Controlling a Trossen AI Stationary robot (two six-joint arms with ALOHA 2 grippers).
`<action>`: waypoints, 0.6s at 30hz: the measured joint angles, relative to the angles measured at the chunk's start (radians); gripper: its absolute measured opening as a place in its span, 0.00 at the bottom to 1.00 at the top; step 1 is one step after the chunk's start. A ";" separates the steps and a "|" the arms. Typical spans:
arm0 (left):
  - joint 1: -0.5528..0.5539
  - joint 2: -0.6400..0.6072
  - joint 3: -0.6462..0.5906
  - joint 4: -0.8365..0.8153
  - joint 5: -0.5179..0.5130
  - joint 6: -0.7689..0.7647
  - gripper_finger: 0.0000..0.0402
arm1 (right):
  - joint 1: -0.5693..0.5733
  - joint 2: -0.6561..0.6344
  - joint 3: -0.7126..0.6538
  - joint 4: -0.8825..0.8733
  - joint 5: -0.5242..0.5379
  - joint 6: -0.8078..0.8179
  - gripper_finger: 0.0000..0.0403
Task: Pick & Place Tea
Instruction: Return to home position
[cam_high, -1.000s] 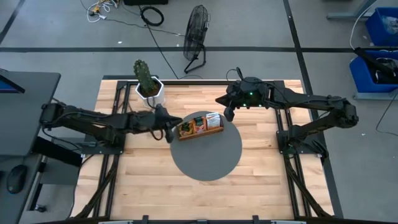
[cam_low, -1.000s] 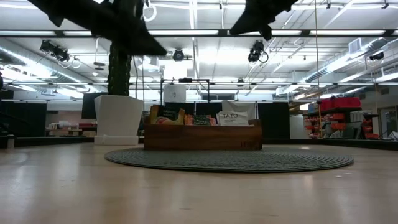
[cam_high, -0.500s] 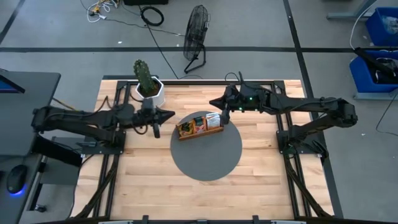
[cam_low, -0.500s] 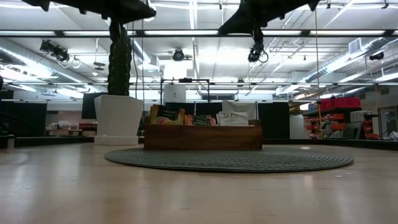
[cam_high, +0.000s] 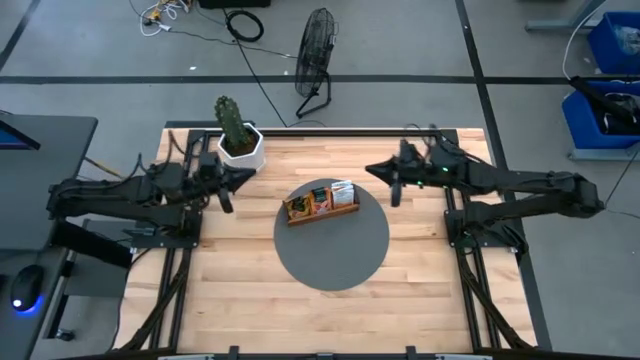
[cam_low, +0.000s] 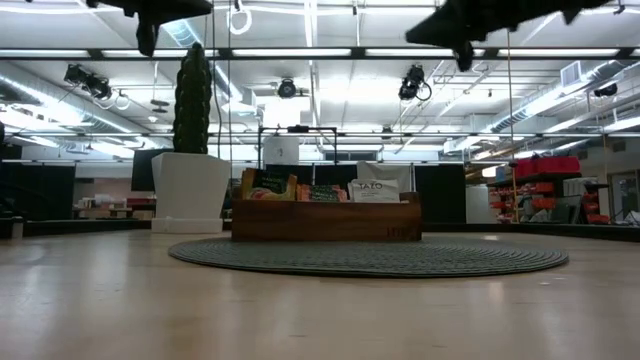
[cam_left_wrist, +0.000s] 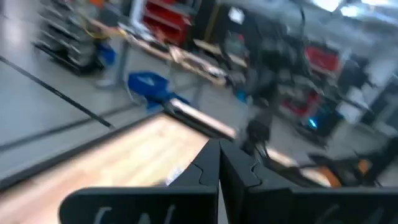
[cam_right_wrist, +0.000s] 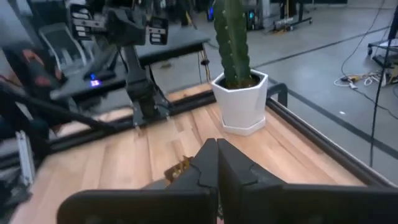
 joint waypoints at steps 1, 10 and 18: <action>0.000 -0.014 0.000 0.000 -0.023 0.000 0.01 | 0.000 -0.040 -0.037 0.016 0.007 0.012 0.00; 0.001 -0.086 0.000 -0.198 -0.145 -0.037 0.01 | 0.001 -0.320 -0.267 -0.143 0.067 0.046 0.00; -0.029 -0.086 -0.014 -0.198 -0.130 0.096 0.01 | 0.049 -0.407 -0.464 0.082 0.061 0.041 0.00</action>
